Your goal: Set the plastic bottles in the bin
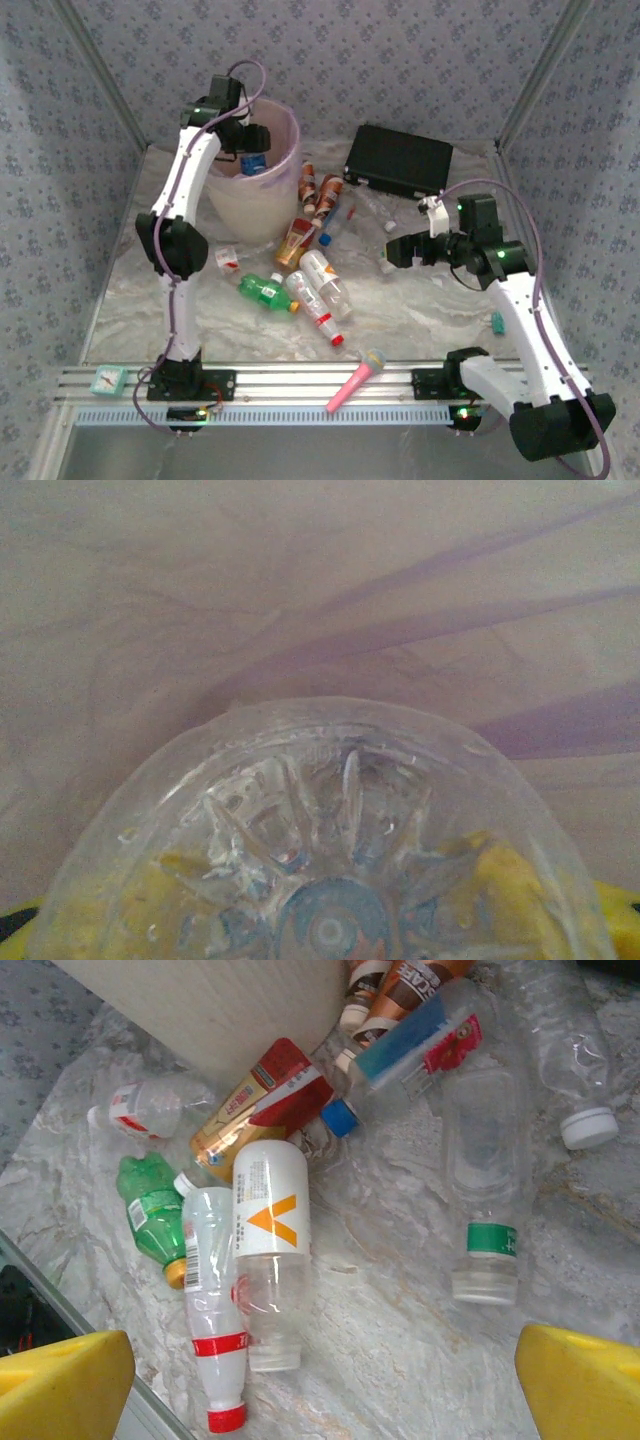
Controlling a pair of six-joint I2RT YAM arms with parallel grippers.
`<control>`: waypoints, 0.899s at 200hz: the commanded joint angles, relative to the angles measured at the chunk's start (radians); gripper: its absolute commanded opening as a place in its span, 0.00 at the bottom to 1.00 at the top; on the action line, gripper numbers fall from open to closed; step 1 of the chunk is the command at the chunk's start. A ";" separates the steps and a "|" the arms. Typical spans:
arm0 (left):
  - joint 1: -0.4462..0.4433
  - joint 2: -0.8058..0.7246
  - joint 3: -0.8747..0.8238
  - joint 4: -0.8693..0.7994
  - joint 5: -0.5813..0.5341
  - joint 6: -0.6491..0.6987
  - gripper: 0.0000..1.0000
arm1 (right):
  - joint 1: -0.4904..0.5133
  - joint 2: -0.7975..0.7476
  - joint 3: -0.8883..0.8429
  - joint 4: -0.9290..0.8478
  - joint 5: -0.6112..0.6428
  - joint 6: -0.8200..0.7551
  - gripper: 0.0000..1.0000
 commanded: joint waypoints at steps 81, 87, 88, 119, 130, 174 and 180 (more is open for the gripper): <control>-0.012 0.013 -0.039 -0.005 -0.005 0.042 0.94 | -0.032 0.016 -0.027 -0.030 0.160 0.006 1.00; -0.012 0.009 -0.036 -0.007 -0.006 0.044 0.98 | -0.032 0.024 -0.024 -0.037 0.195 0.027 1.00; -0.012 0.009 -0.036 -0.008 -0.006 0.044 0.98 | -0.033 0.025 -0.023 -0.038 0.201 0.029 1.00; -0.012 -0.016 -0.027 -0.016 -0.005 0.051 1.00 | -0.021 0.073 0.000 -0.083 0.294 0.037 1.00; -0.012 -0.025 -0.011 -0.030 -0.004 0.055 1.00 | -0.007 0.083 0.003 -0.086 0.318 0.037 1.00; -0.006 -0.120 0.039 -0.102 -0.024 0.077 1.00 | 0.104 0.174 0.056 -0.151 0.542 0.079 1.00; -0.003 -0.144 0.035 -0.102 -0.034 0.079 1.00 | 0.129 0.184 0.056 -0.147 0.568 0.085 1.00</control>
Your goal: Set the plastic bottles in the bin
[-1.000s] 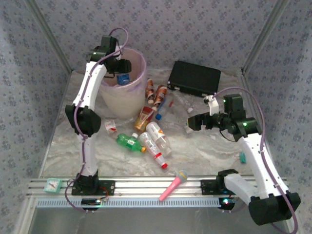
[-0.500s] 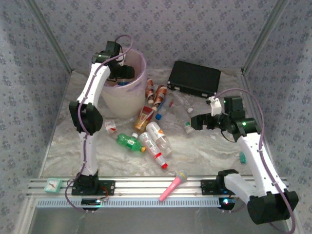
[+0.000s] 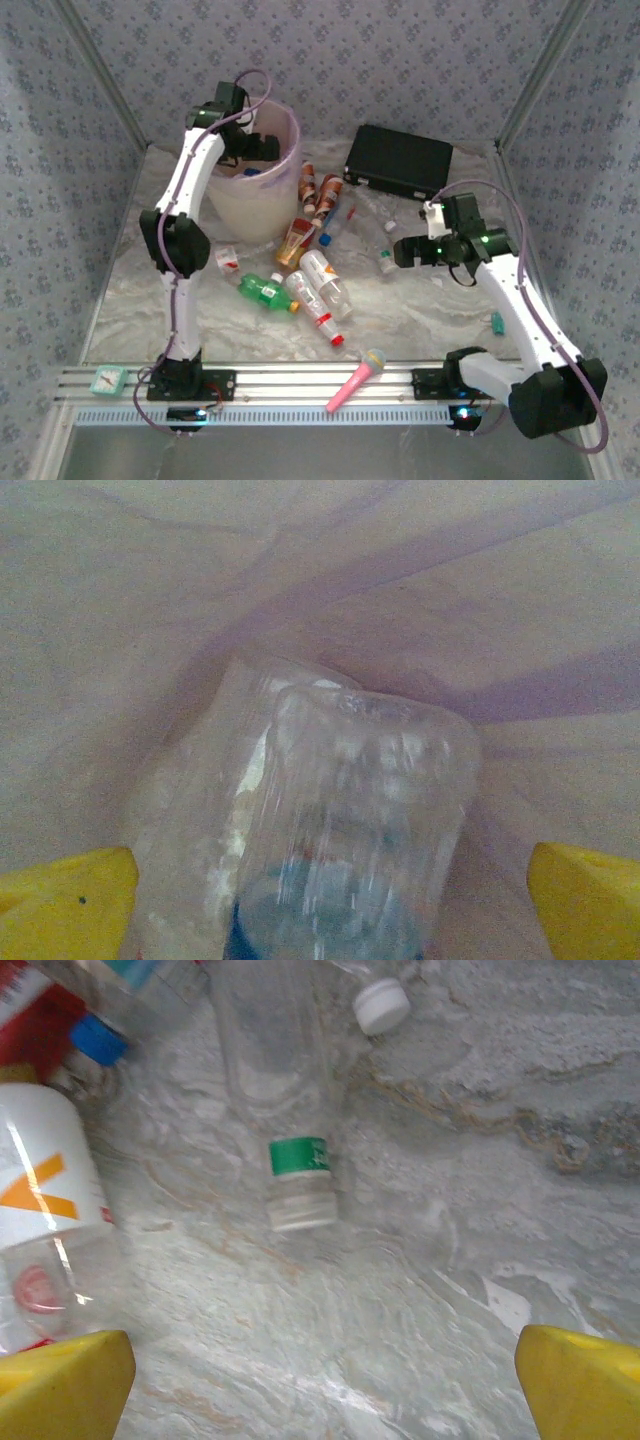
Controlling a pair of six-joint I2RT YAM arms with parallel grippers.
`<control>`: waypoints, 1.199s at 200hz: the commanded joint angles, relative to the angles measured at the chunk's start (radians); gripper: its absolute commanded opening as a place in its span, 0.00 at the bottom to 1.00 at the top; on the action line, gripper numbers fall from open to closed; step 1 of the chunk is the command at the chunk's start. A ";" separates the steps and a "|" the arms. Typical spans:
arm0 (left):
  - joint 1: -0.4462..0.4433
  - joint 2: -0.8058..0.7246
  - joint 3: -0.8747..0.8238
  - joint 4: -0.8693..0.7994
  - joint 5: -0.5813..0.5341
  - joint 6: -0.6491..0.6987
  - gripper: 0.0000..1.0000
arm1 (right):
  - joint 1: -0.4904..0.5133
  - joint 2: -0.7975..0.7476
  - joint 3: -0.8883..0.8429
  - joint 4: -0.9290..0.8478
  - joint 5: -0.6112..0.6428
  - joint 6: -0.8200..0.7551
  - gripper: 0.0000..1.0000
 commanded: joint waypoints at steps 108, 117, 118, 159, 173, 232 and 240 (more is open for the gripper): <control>-0.015 -0.919 -0.730 0.210 -0.031 -0.166 1.00 | 0.230 0.498 0.088 0.137 0.263 0.019 0.86; -0.014 -0.999 -0.821 0.233 0.008 -0.215 1.00 | 0.231 0.526 0.090 0.144 0.267 0.018 0.84; -0.015 -1.008 -0.828 0.234 0.012 -0.221 1.00 | 0.232 0.530 0.091 0.145 0.267 0.017 0.83; -0.020 -1.208 -1.073 0.246 0.136 -0.369 1.00 | 0.234 0.639 0.111 0.197 0.286 0.012 0.74; -0.020 -1.240 -1.116 0.246 0.148 -0.391 1.00 | 0.234 0.671 0.118 0.210 0.289 0.013 0.73; -0.020 -1.282 -1.186 0.312 0.142 -0.441 1.00 | 0.255 0.726 0.132 0.219 0.302 0.016 0.55; -0.020 -1.274 -1.185 0.317 0.153 -0.443 1.00 | 0.256 0.722 0.129 0.218 0.301 0.015 0.49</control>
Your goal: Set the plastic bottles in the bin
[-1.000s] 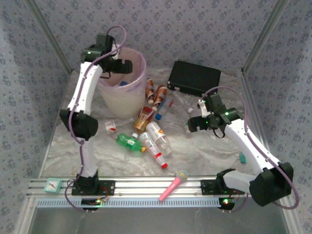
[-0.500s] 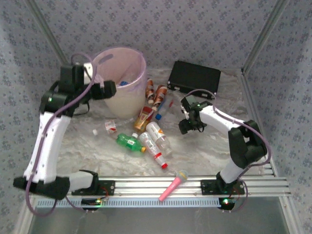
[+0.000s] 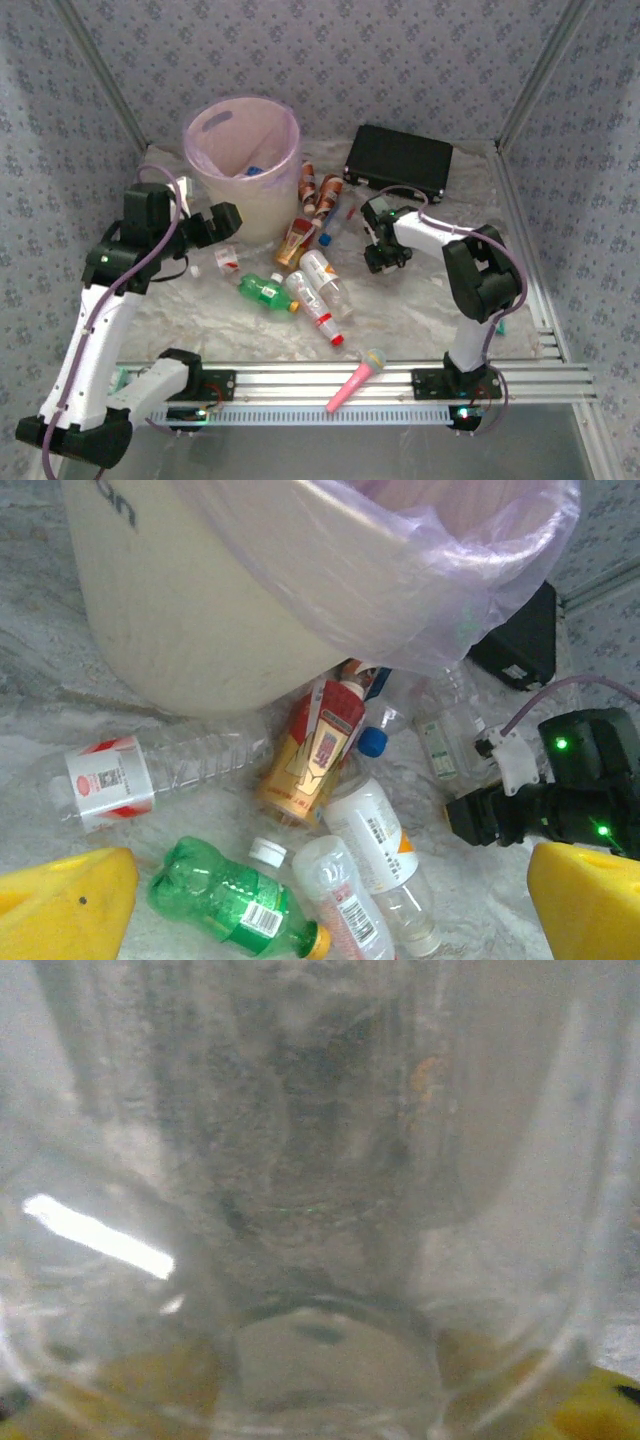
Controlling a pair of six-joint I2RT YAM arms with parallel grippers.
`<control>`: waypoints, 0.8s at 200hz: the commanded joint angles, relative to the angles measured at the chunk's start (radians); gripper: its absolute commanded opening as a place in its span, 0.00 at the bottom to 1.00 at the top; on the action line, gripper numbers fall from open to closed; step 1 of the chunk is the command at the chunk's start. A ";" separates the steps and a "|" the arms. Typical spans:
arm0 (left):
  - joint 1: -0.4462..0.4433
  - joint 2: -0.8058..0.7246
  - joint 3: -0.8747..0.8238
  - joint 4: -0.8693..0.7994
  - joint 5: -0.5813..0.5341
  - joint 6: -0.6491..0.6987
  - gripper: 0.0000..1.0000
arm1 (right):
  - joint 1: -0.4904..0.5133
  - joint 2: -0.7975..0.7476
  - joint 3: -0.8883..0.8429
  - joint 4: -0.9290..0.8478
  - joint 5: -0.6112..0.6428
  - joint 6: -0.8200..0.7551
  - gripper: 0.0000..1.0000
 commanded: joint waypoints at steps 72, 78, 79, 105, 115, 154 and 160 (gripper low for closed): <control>-0.031 -0.019 0.023 0.132 0.046 -0.093 1.00 | 0.020 -0.088 0.010 -0.070 0.038 0.002 0.36; -0.033 -0.023 0.012 0.154 0.061 -0.110 1.00 | 0.020 -0.105 0.011 -0.082 0.039 0.003 0.36; -0.033 -0.023 0.011 0.159 0.064 -0.113 1.00 | 0.020 -0.108 0.011 -0.084 0.039 0.003 0.36; -0.055 0.010 -0.023 0.359 0.181 -0.211 1.00 | 0.016 -0.241 -0.016 -0.077 -0.019 0.017 0.34; -0.090 0.036 -0.015 0.400 0.173 -0.228 1.00 | 0.016 -0.292 -0.014 -0.087 -0.043 0.029 0.33; -0.236 0.125 -0.013 0.527 0.137 -0.279 1.00 | 0.031 -0.509 -0.067 0.032 -0.338 0.043 0.31; -0.255 0.139 -0.014 0.545 0.132 -0.287 1.00 | 0.034 -0.537 -0.077 0.041 -0.378 0.054 0.31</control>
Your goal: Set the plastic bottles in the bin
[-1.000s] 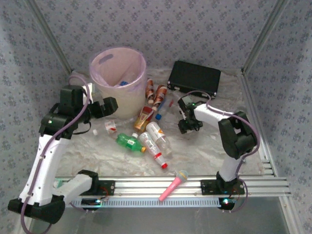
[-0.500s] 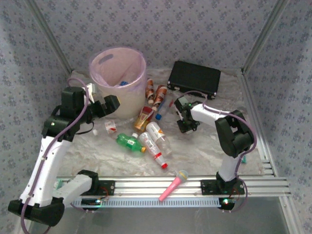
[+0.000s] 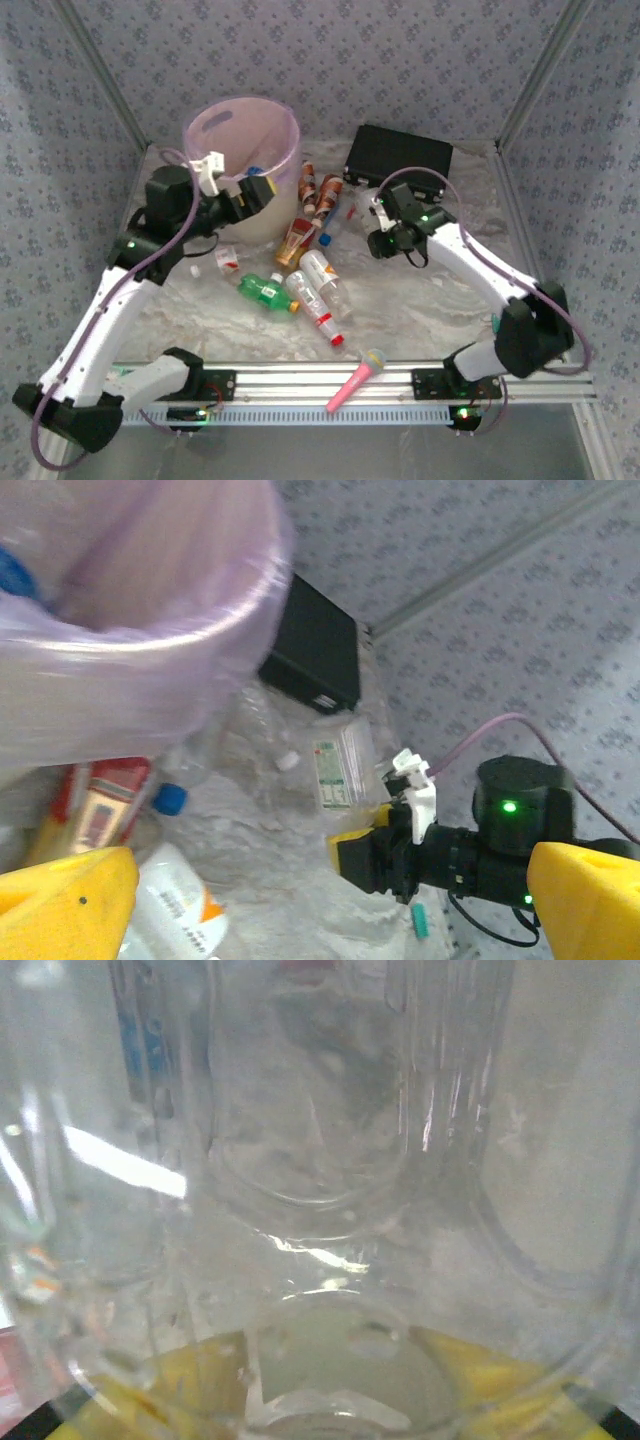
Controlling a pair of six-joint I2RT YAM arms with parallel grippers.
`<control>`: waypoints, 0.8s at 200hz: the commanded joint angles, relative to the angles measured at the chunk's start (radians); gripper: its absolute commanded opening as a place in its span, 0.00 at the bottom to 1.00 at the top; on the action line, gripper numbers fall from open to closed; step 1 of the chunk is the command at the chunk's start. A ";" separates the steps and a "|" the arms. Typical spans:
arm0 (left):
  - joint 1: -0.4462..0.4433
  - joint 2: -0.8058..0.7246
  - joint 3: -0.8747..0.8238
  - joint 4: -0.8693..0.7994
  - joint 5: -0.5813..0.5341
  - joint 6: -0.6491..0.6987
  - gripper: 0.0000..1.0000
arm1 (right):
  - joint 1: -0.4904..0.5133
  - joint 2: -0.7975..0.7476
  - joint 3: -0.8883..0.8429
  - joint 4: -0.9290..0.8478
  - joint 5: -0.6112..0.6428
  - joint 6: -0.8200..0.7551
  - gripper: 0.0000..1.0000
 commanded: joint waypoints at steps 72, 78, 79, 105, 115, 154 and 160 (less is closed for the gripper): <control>-0.250 0.238 0.006 0.344 0.016 -0.105 1.00 | 0.085 -0.213 -0.066 0.243 -0.488 0.101 0.27; -0.257 0.245 0.009 0.340 0.015 -0.103 1.00 | 0.087 -0.218 -0.066 0.251 -0.493 0.106 0.27; -0.258 0.246 0.009 0.338 0.014 -0.104 0.99 | 0.087 -0.220 -0.066 0.252 -0.494 0.107 0.27; -0.281 0.256 -0.019 0.378 0.009 -0.116 0.97 | 0.088 -0.237 -0.067 0.296 -0.543 0.131 0.27; -0.290 0.265 -0.024 0.393 0.023 -0.117 0.96 | 0.089 -0.234 -0.066 0.305 -0.554 0.140 0.27; -0.310 0.290 -0.021 0.399 0.030 -0.108 0.92 | 0.105 -0.218 -0.049 0.307 -0.568 0.147 0.27; -0.309 0.294 -0.021 0.399 0.031 -0.109 0.90 | 0.105 -0.219 -0.052 0.315 -0.570 0.152 0.27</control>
